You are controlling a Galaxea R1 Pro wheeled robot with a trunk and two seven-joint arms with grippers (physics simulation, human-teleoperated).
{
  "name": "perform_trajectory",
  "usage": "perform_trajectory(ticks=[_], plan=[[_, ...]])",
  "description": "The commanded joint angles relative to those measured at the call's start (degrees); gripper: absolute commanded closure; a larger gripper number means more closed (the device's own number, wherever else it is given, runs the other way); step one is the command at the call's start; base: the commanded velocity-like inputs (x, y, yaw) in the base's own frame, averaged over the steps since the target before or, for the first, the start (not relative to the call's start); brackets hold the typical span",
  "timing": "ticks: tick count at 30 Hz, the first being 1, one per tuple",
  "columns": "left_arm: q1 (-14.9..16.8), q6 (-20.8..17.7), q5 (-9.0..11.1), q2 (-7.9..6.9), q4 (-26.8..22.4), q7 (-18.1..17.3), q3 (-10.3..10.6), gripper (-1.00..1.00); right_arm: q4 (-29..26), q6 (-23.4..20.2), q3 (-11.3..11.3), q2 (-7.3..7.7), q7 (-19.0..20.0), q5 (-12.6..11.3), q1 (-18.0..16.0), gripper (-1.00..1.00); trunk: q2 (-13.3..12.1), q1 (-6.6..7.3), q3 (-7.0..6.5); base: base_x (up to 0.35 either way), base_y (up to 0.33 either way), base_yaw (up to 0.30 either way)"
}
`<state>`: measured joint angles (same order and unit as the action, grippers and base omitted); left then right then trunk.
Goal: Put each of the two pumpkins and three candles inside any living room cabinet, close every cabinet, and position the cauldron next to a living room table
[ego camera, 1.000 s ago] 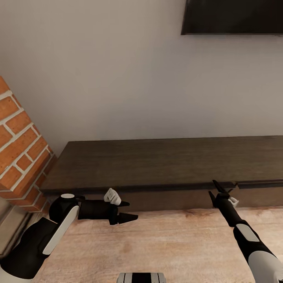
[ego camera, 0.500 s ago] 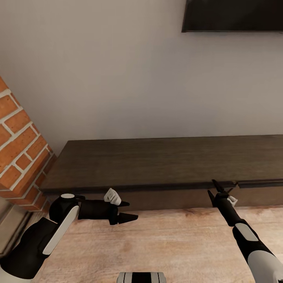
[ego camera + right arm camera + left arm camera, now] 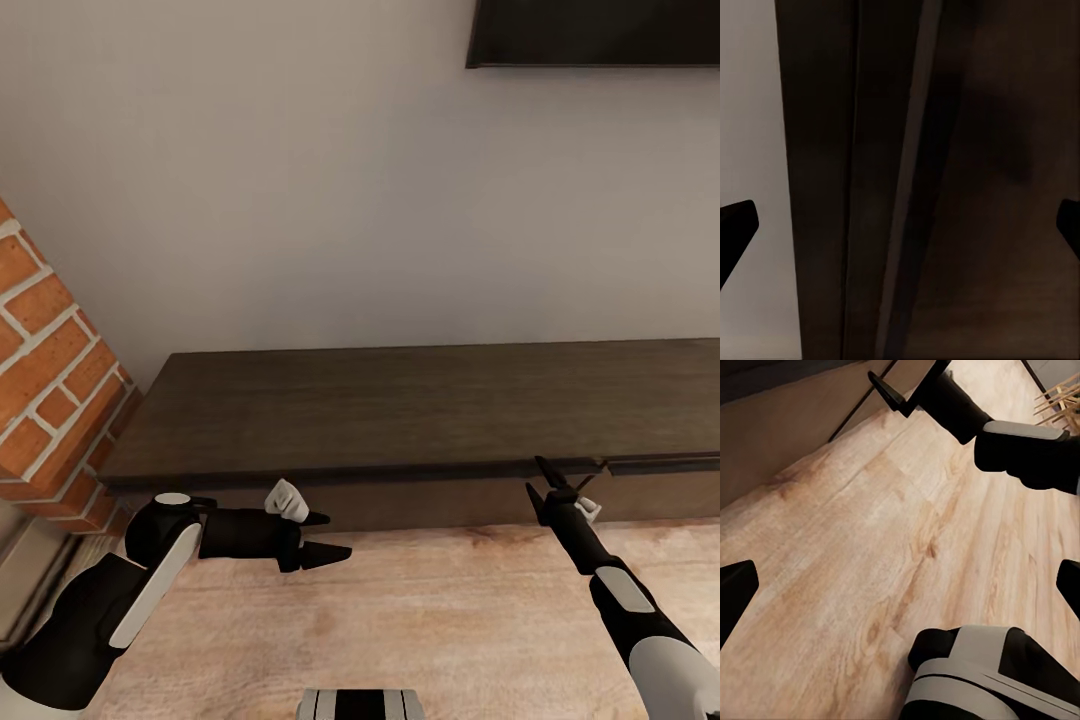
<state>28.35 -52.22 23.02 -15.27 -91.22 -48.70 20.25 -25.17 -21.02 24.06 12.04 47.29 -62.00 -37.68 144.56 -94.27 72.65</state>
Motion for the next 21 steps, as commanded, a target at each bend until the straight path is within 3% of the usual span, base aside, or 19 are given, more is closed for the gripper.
perform_trajectory(ticks=[1, 8, 14, 21], plan=[[0.04, -0.25, 0.15, -0.03, -0.01, 0.00, 0.05, -1.00, 0.04, -0.48, 0.08, 0.00, 0.09, -0.40, -0.03, -1.00, 0.02, 0.01, 0.04, 0.000, 0.000, 0.000], [0.04, -0.25, 0.16, -0.02, -0.01, -0.01, 0.05, -1.00, 0.04, -0.43, 0.03, 0.00, 0.09, -0.40, -0.03, -1.00, 0.02, 0.01, 0.04, 0.000, 0.000, 0.000], [0.04, -0.25, 0.17, -0.02, -0.01, 0.01, 0.05, -1.00, 0.04, -0.42, 0.02, 0.00, 0.09, -0.40, -0.04, -1.00, 0.10, -0.14, 1.37, 0.000, 0.000, 0.000], [0.04, -0.22, 0.13, -0.02, -0.01, 0.01, 0.05, -1.00, 0.04, -0.42, 0.02, 0.00, 0.09, -0.40, -0.07, -1.00, 0.10, -0.14, 1.37, 0.000, 0.000, 0.000]])
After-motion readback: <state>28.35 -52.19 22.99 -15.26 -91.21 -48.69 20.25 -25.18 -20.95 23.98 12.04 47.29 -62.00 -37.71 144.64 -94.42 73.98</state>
